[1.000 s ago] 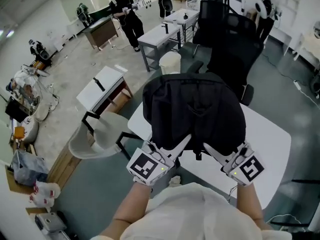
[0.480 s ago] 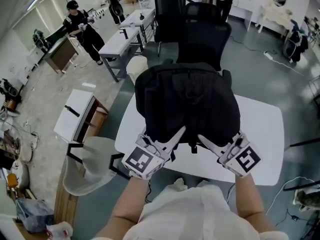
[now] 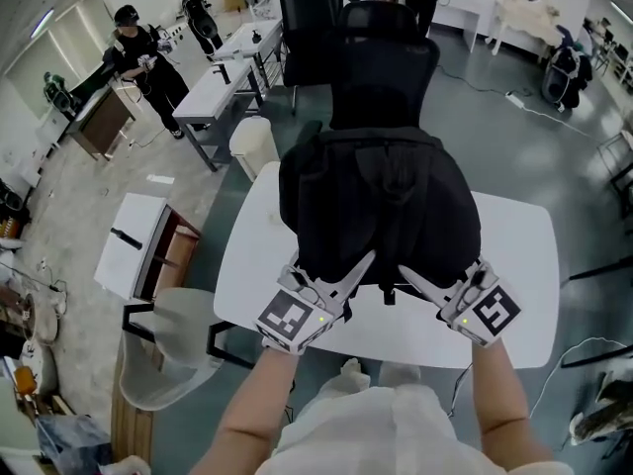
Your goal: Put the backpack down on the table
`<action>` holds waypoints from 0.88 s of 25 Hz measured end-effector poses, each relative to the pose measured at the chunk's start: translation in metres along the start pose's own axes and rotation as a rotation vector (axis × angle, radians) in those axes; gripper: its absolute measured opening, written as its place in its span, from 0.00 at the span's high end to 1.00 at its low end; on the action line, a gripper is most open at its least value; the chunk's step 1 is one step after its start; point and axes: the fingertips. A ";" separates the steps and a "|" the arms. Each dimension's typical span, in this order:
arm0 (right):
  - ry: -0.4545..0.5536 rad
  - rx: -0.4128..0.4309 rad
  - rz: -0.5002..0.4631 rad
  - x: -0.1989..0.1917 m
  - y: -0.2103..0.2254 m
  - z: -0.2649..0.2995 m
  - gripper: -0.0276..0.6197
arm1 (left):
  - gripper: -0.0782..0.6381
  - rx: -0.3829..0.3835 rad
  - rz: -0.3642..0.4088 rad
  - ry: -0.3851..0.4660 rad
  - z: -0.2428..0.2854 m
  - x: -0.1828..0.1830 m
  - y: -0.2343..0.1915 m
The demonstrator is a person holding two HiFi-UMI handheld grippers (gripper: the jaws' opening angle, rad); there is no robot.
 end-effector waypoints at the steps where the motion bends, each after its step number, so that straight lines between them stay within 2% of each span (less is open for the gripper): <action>1: -0.001 0.003 -0.002 -0.004 0.005 0.001 0.64 | 0.70 0.002 -0.006 0.001 0.005 -0.003 -0.003; 15: -0.070 -0.012 0.100 -0.085 0.065 0.017 0.64 | 0.70 0.017 -0.081 -0.068 0.072 -0.073 -0.038; 22: -0.112 -0.008 0.137 -0.126 0.081 0.039 0.64 | 0.70 0.021 -0.131 -0.101 0.087 -0.113 -0.063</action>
Point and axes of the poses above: the fingertips, and each gripper's own axes: z forward along the fingers, y to its right, x out of its top, and after that the axes turned 14 degrees about -x, right-handed
